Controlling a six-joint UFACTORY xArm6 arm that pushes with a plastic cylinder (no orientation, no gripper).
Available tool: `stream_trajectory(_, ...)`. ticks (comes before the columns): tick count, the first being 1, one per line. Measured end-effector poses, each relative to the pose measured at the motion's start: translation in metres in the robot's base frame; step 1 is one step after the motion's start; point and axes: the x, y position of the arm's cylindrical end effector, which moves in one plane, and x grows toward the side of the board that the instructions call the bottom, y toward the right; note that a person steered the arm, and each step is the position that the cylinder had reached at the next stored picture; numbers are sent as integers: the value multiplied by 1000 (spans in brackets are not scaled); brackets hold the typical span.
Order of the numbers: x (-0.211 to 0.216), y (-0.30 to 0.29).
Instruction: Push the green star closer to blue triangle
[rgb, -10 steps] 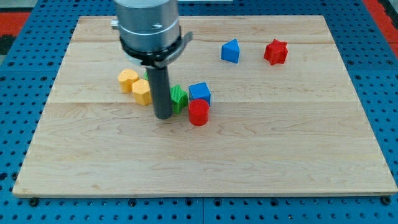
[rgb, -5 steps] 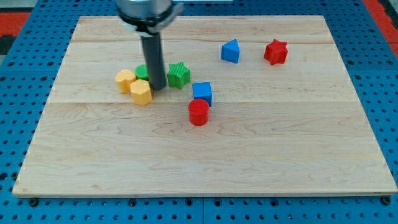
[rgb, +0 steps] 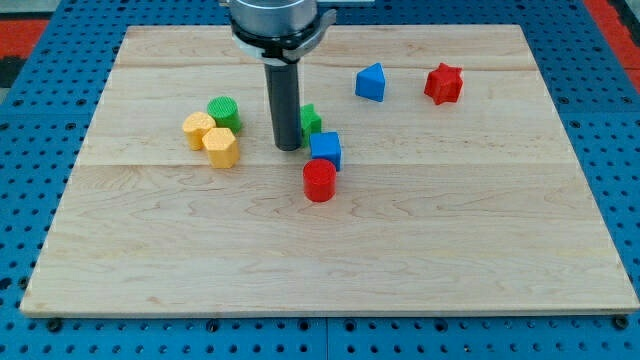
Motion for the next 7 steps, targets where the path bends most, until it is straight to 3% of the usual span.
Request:
stream_trajectory(2, -17, 11)
stream_trajectory(4, -71, 18)
stream_trajectory(7, -82, 24)
